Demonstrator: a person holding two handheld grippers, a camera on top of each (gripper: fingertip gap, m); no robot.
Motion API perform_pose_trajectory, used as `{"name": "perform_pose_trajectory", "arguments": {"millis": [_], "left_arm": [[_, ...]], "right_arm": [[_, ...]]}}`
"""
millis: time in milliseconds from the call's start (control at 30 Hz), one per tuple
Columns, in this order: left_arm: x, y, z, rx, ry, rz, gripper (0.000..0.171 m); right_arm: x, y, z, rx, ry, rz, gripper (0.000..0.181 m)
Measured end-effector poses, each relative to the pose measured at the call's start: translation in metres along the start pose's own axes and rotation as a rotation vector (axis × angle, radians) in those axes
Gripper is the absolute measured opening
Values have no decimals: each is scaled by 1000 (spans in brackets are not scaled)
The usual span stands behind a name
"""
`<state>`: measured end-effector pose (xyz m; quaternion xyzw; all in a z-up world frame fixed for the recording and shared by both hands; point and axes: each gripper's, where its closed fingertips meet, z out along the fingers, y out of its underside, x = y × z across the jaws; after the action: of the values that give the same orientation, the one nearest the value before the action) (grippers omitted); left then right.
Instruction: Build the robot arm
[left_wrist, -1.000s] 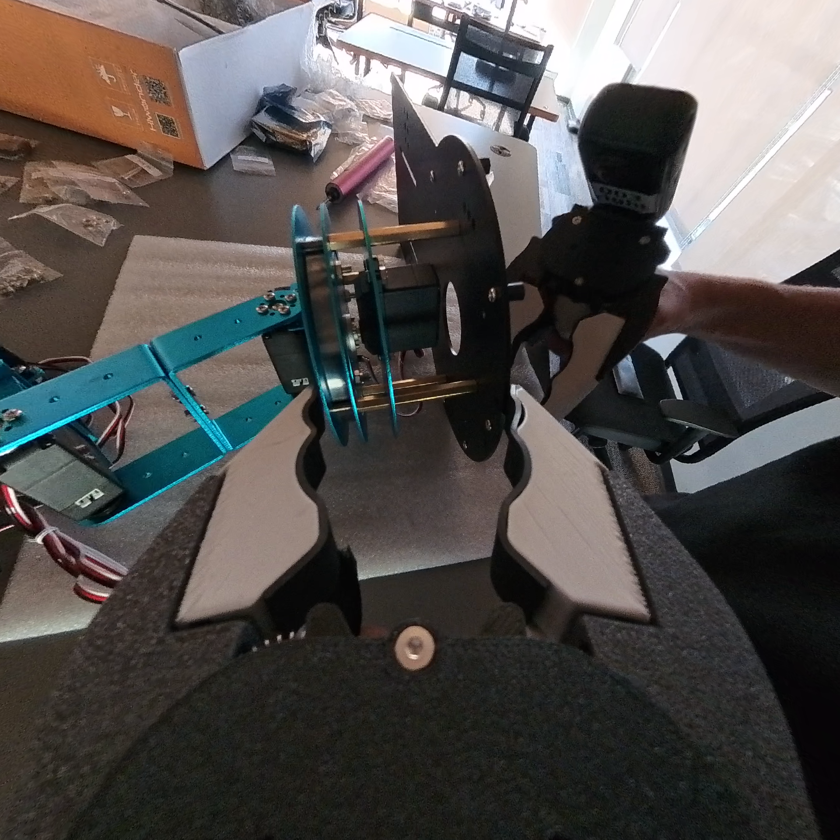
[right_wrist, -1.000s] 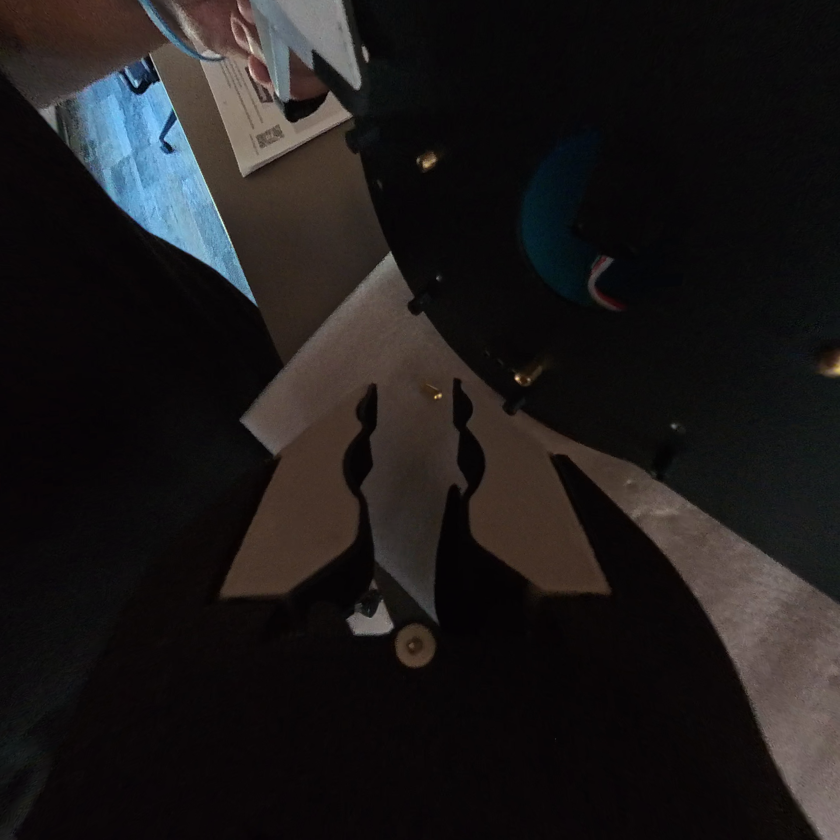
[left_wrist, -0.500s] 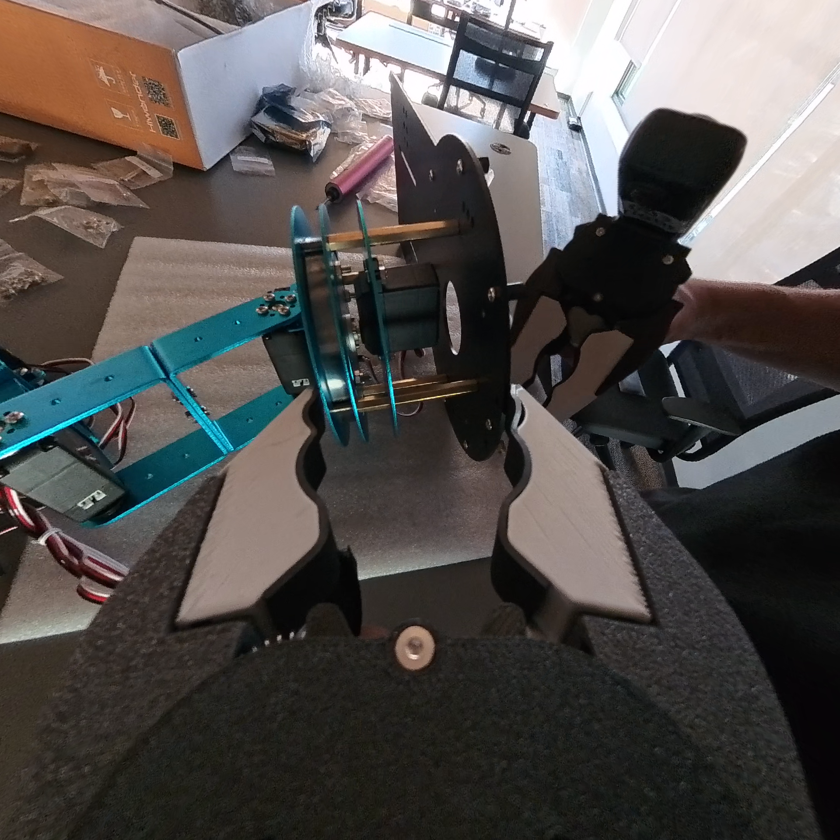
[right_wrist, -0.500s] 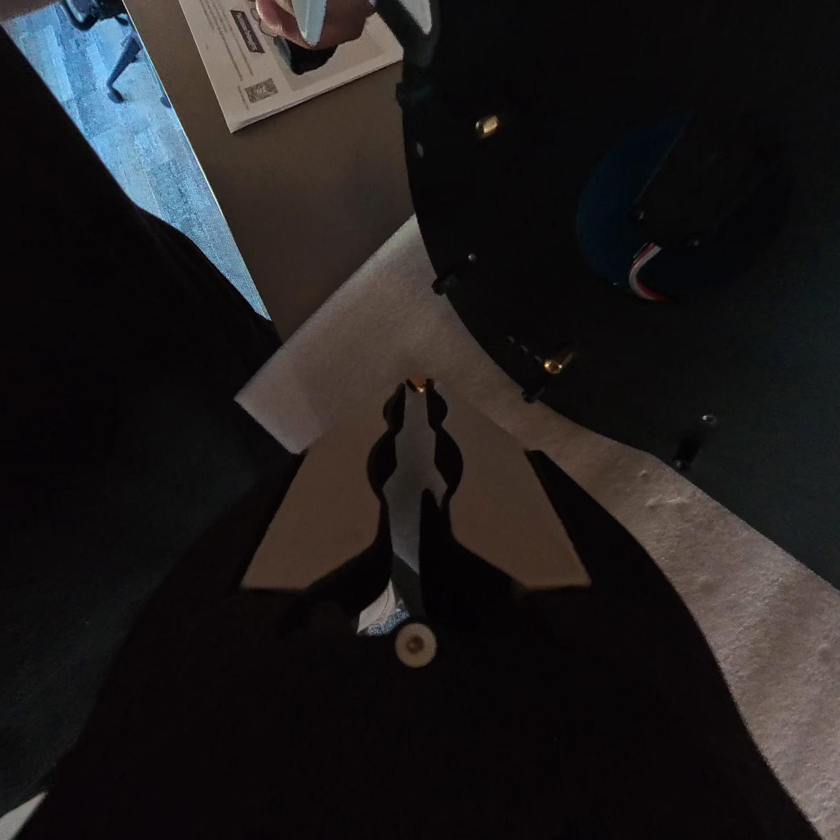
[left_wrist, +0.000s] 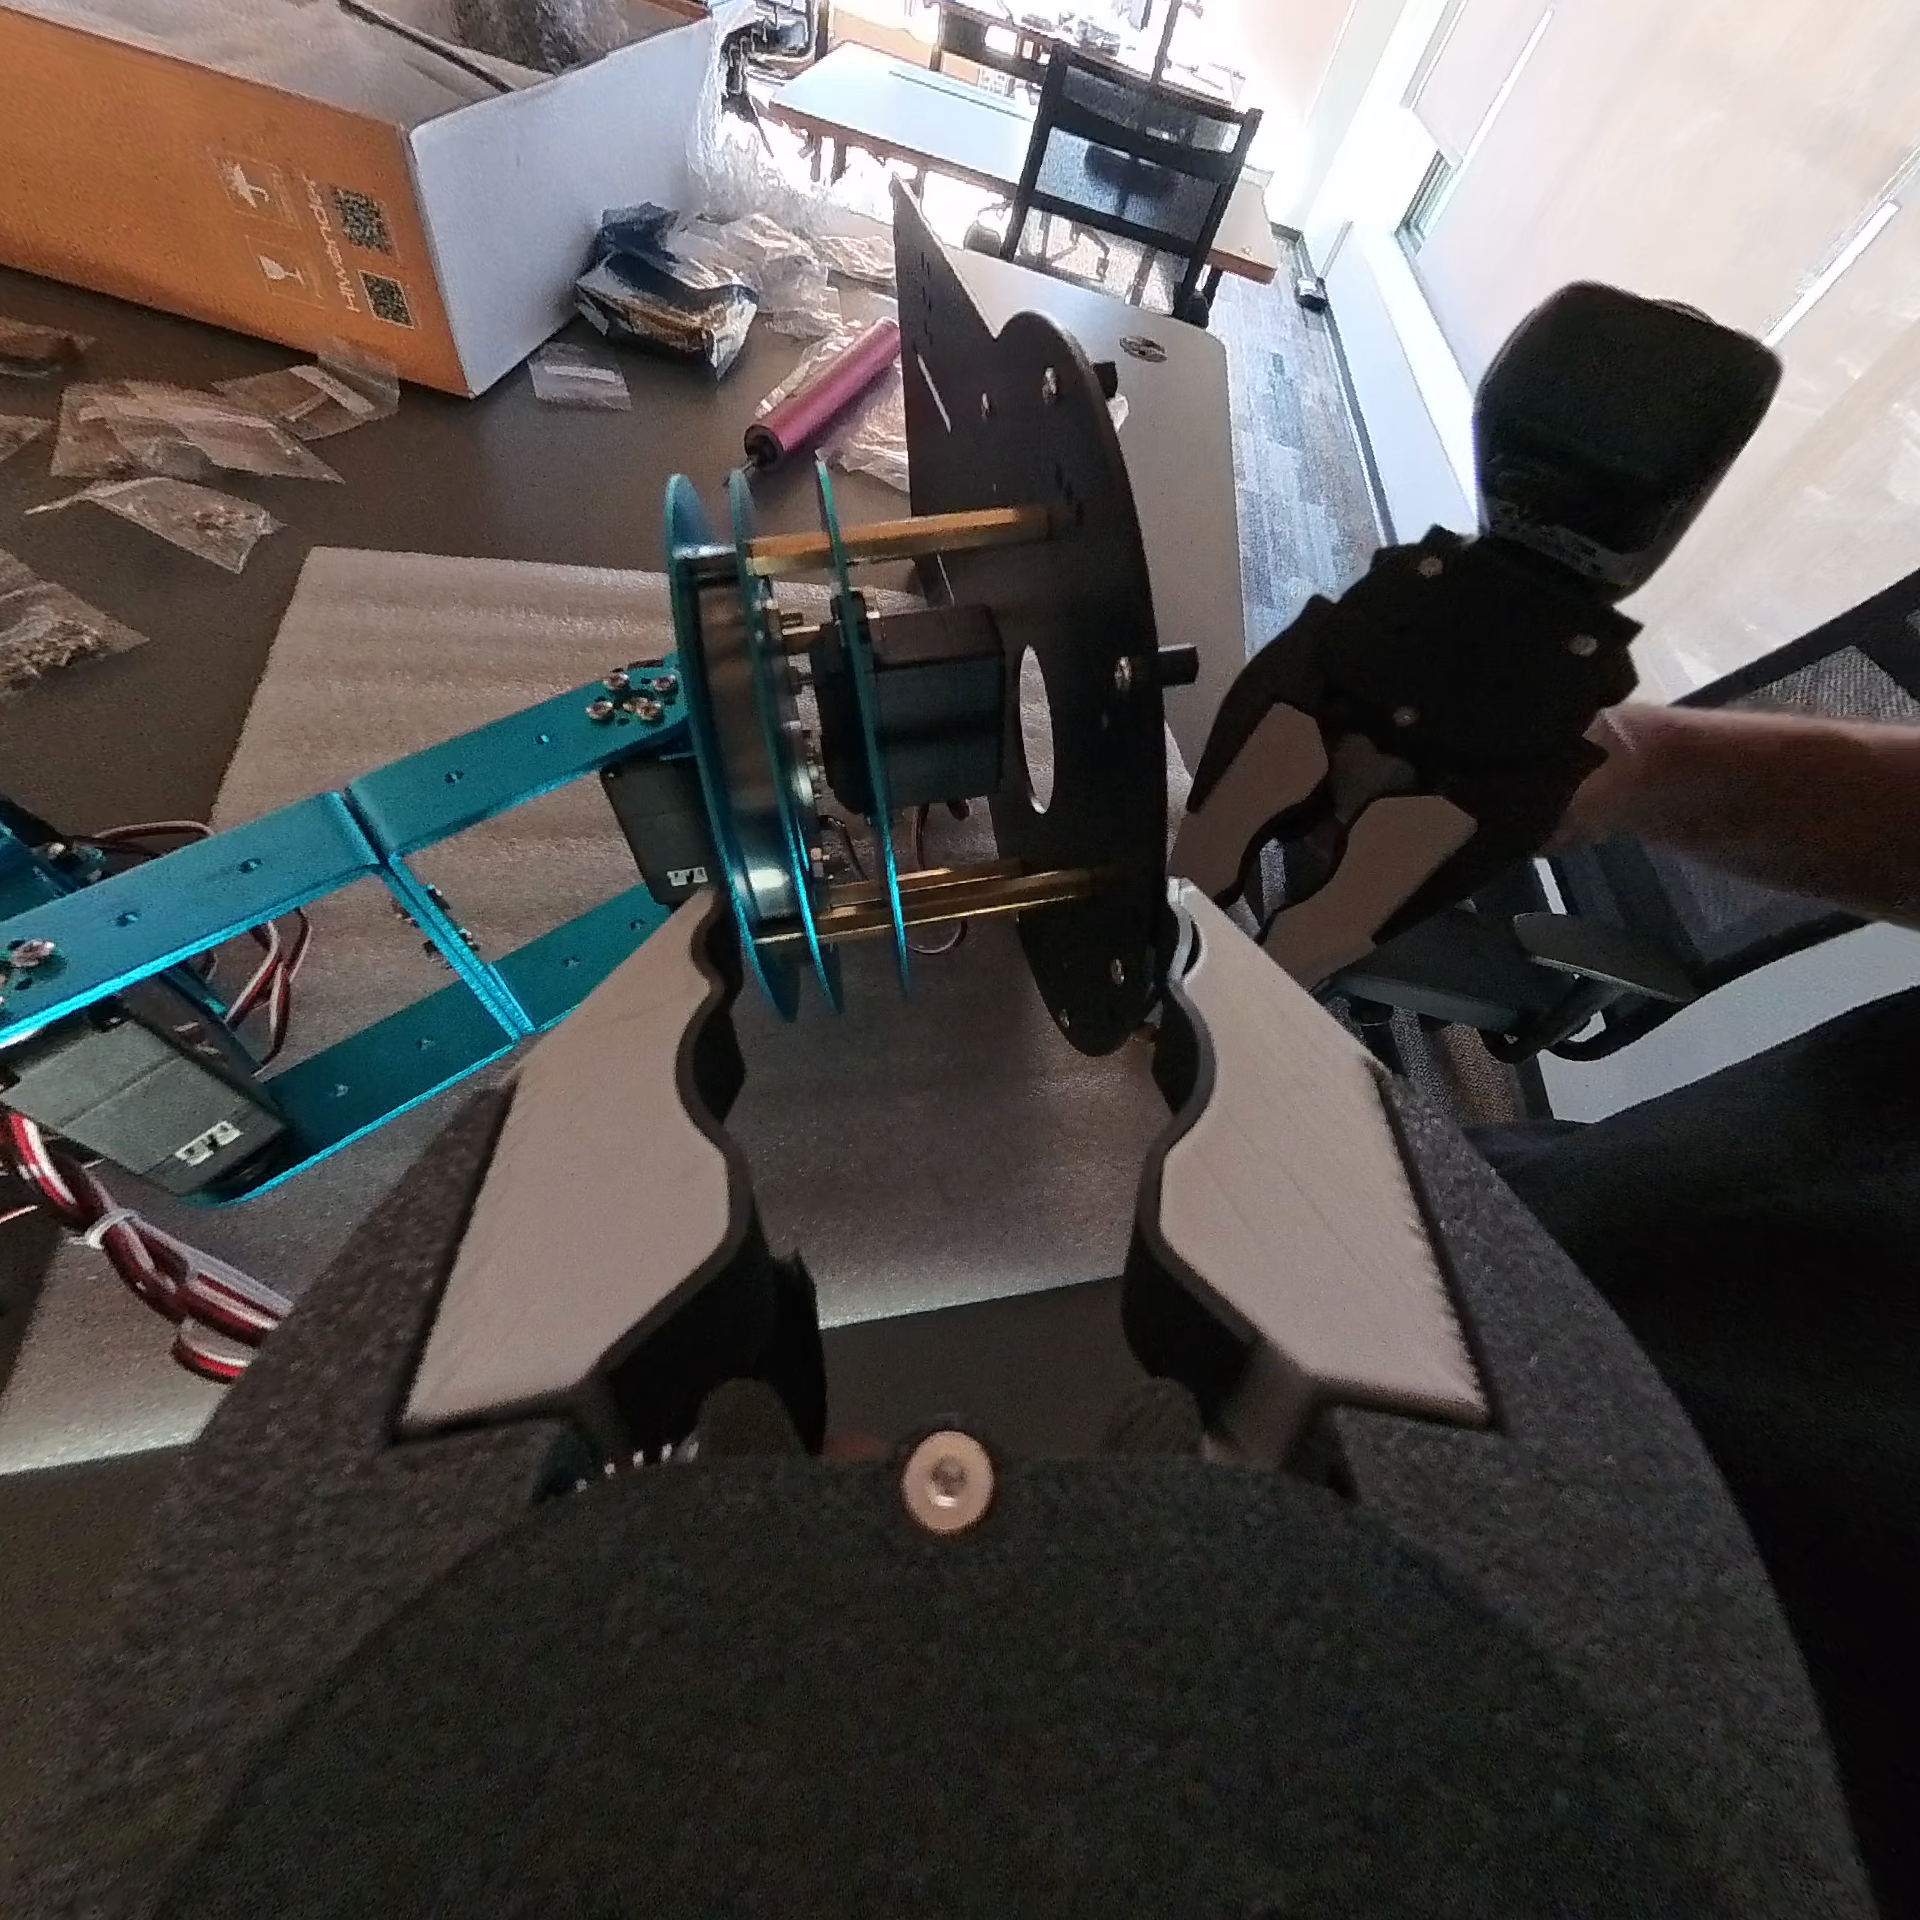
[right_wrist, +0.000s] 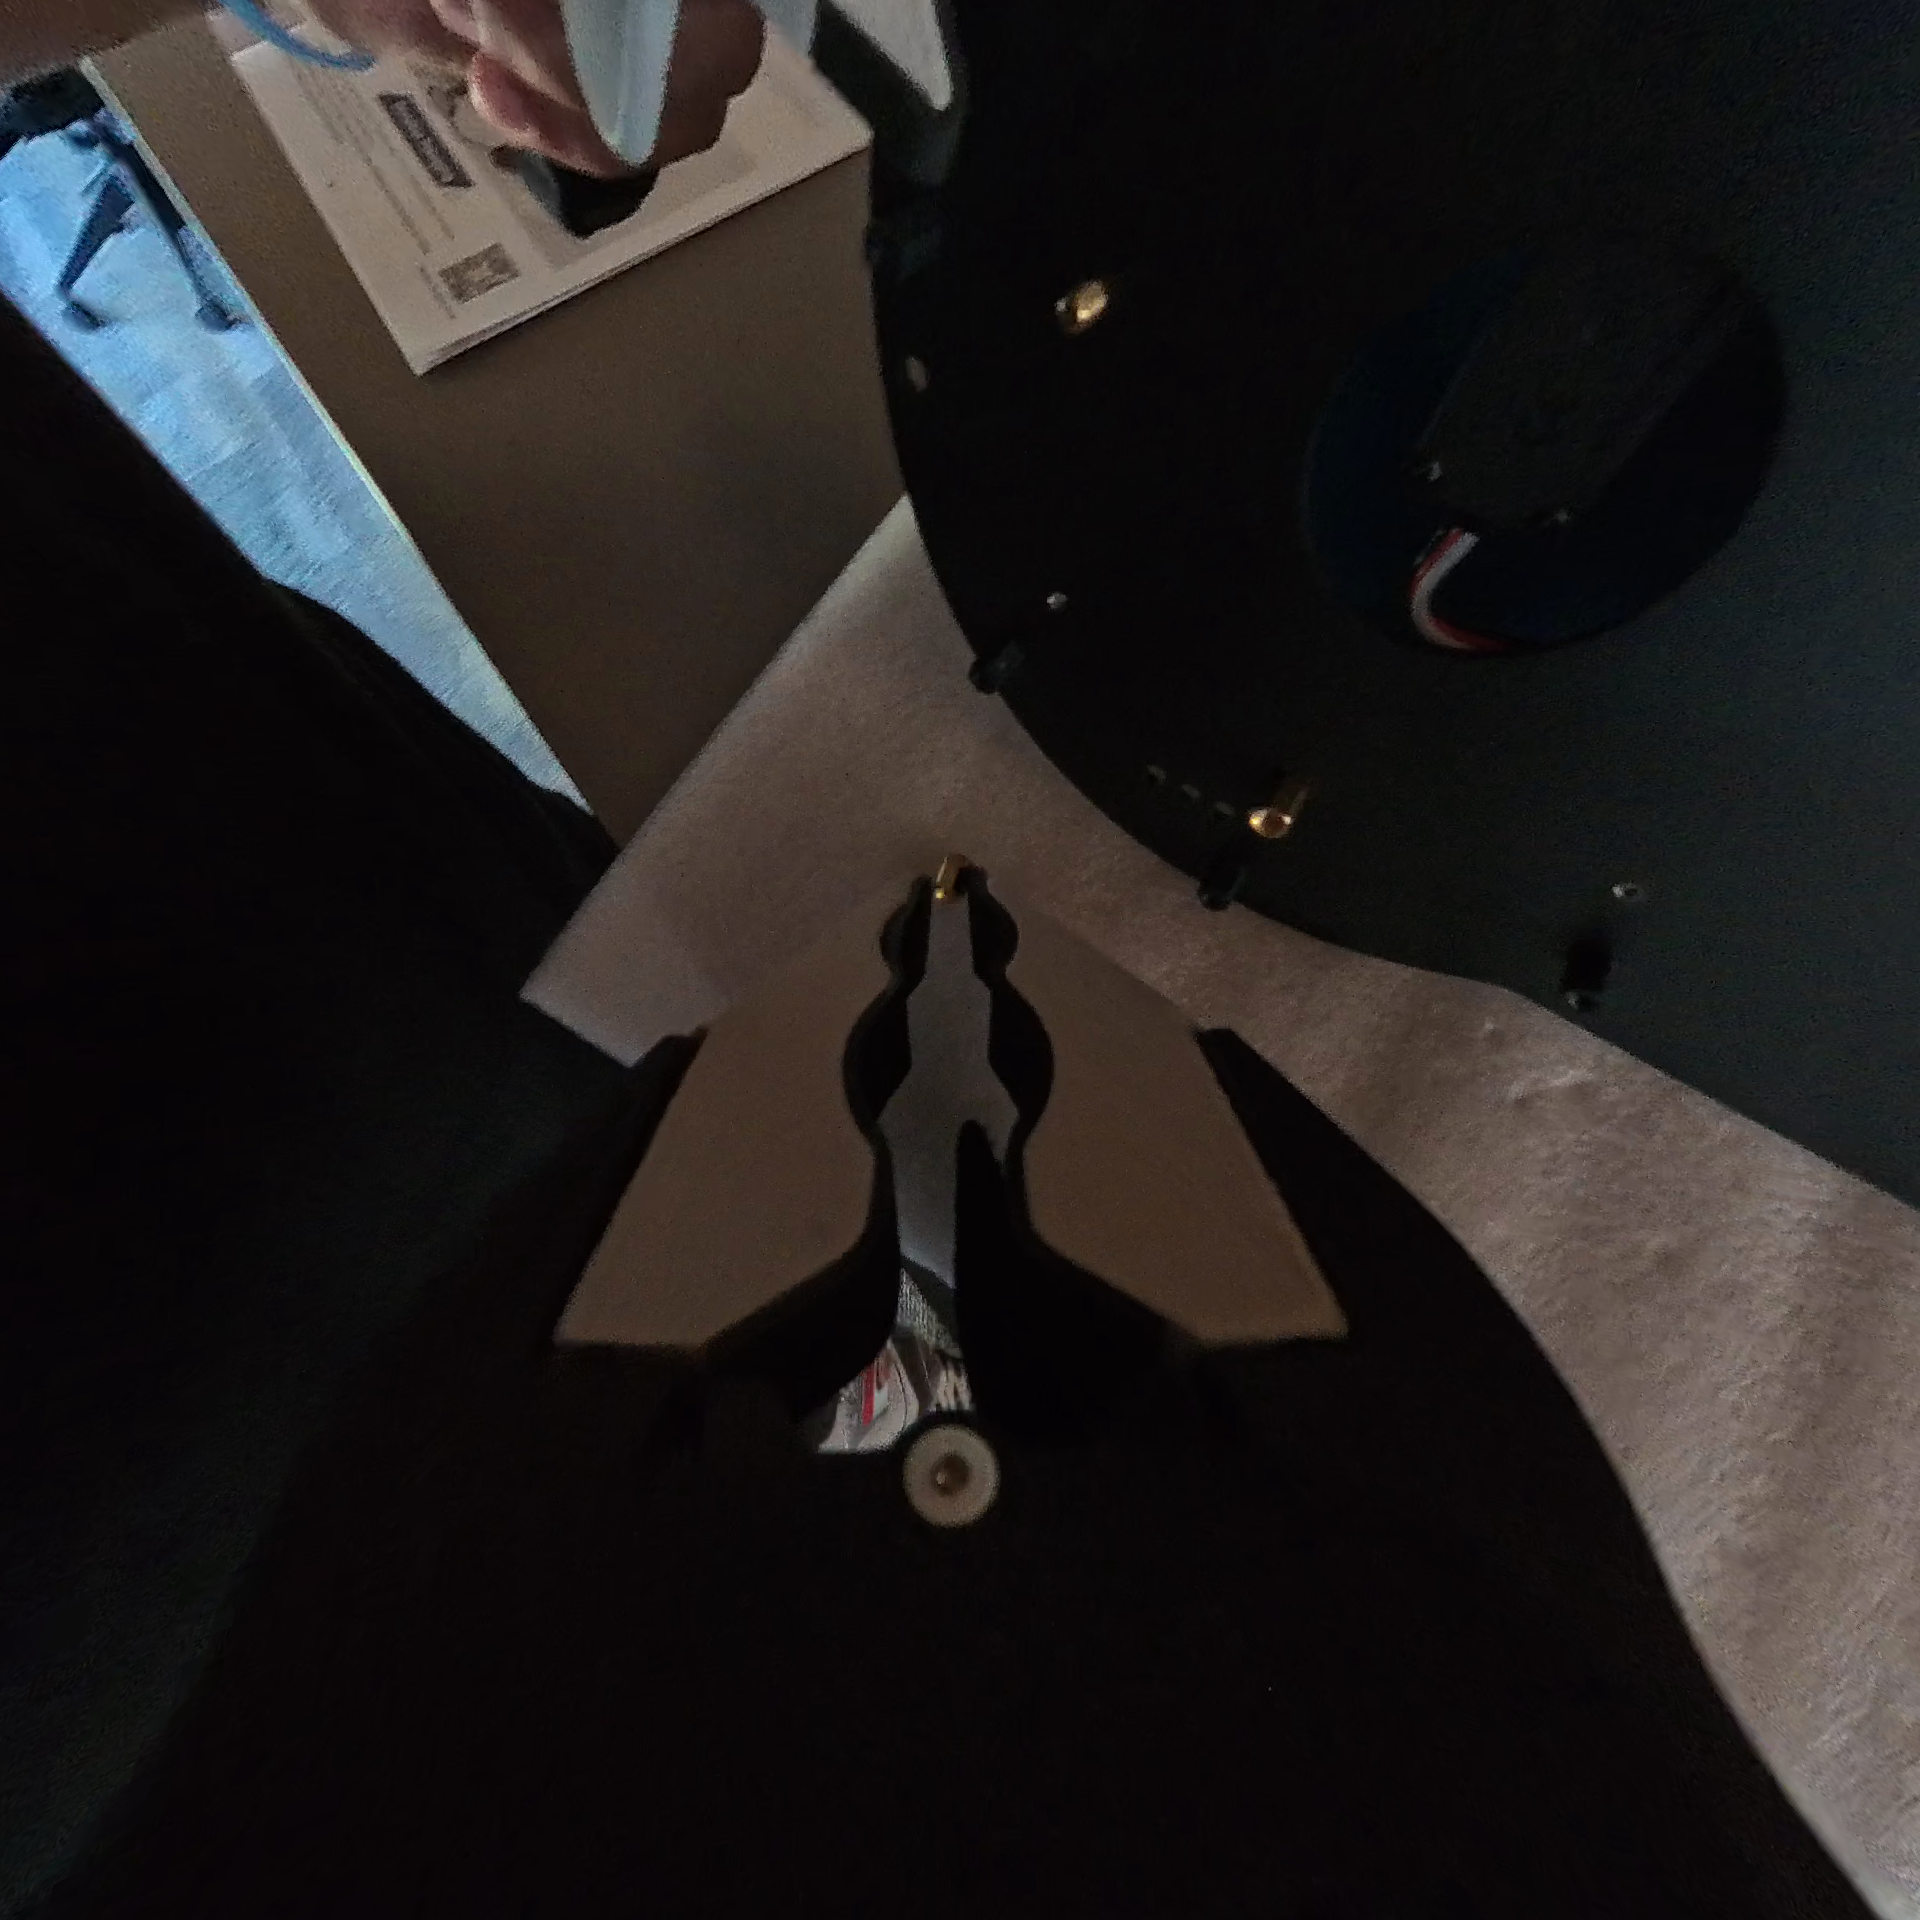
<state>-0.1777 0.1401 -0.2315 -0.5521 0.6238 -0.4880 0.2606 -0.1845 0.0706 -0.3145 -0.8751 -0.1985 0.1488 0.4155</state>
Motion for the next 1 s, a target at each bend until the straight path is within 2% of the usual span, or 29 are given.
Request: {"name": "perform_pose_trajectory", "arguments": {"millis": [200,333,533,733,1000], "left_arm": [[0,0,0,8,2,-3,80],[0,0,0,8,0,-11,79],[0,0,0,12,0,-12,79],[0,0,0,12,6,-5,80],[0,0,-1,6,12,2,80]], "right_arm": [[7,-3,-2,59,127,84,5],[11,0,-4,42,204,127,7],[10,2,-7,18,308,291,16],[11,2,-5,53,420,293,14],[14,1,-2,49,477,259,6]]}}
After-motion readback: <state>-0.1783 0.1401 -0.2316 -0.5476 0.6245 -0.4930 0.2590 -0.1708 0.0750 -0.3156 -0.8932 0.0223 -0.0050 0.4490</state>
